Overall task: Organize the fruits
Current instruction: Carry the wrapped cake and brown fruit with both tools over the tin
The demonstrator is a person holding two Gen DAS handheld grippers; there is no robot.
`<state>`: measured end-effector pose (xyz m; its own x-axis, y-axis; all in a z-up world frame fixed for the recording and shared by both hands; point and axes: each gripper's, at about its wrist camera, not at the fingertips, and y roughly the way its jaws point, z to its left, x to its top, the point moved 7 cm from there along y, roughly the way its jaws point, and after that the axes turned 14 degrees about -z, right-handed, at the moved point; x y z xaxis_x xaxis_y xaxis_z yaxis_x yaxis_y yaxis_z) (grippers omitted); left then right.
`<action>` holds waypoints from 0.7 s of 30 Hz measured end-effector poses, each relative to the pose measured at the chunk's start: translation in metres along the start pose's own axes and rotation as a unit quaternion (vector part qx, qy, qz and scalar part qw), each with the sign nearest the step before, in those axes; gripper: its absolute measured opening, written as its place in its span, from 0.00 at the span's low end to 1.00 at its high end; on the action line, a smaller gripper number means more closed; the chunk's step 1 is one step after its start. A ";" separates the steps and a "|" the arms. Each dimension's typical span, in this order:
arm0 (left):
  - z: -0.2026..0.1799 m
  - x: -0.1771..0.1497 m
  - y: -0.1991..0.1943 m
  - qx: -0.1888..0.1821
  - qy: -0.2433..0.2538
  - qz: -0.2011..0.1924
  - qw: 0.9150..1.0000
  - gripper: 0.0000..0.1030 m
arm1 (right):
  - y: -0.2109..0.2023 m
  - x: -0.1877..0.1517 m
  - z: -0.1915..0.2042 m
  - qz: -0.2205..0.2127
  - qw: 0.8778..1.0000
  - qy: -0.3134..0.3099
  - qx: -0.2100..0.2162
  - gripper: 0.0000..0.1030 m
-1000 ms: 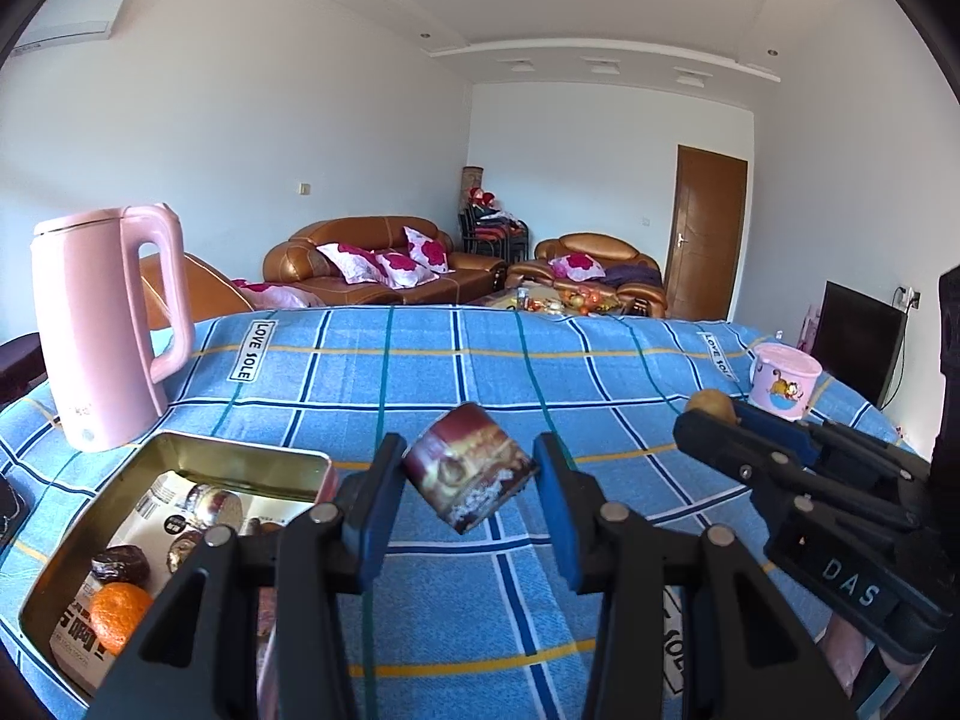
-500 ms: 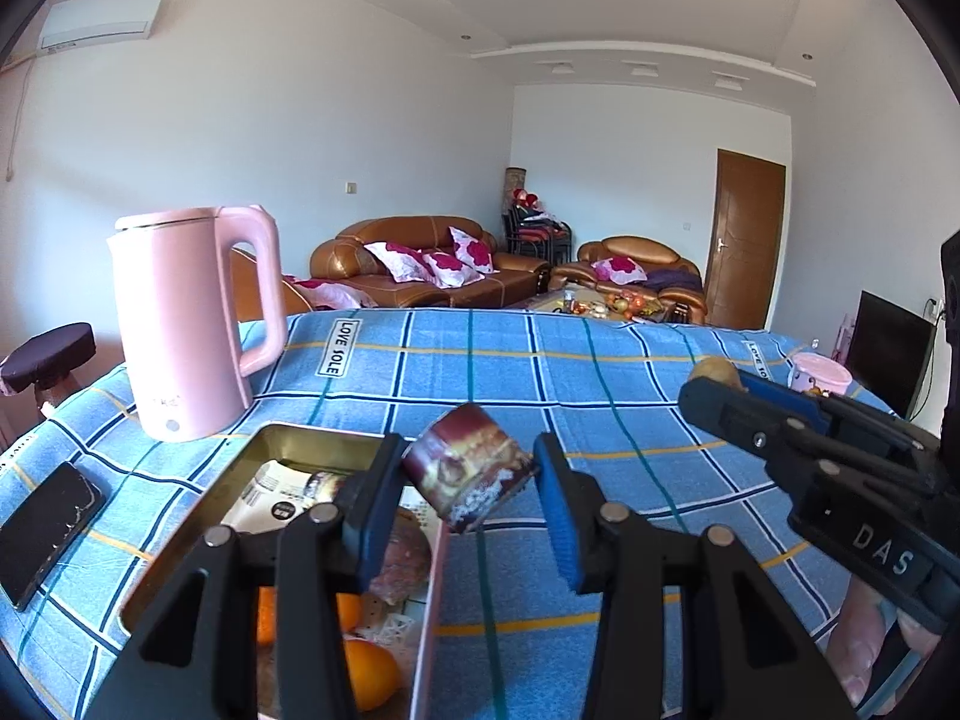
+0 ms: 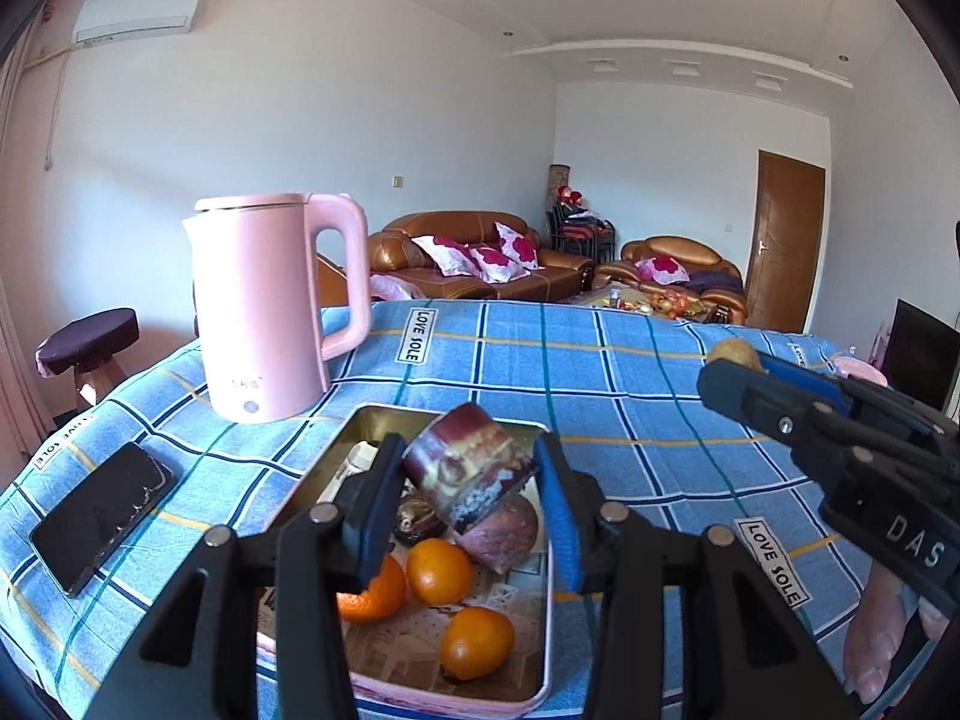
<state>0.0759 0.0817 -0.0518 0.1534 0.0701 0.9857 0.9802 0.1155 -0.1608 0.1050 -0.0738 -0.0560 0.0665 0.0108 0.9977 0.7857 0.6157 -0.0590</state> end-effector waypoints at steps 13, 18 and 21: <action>0.038 -0.009 -0.011 0.033 0.001 0.005 0.999 0.44 | 0.017 -0.007 0.029 0.013 1.000 -0.013 0.023 0.27; 0.047 -0.013 -0.014 0.040 -0.004 0.012 0.999 0.44 | 0.022 -0.013 0.038 0.023 0.999 -0.017 0.031 0.27; 0.050 -0.016 -0.014 0.040 -0.006 0.016 0.999 0.44 | 0.027 -0.018 0.045 0.029 0.999 -0.020 0.036 0.27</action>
<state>0.0538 0.1282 -0.0675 0.1829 0.0859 0.9794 0.9615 0.1923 -0.1964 0.0975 -0.0219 -0.0737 0.0850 0.0786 0.9933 0.7353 0.6678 -0.1158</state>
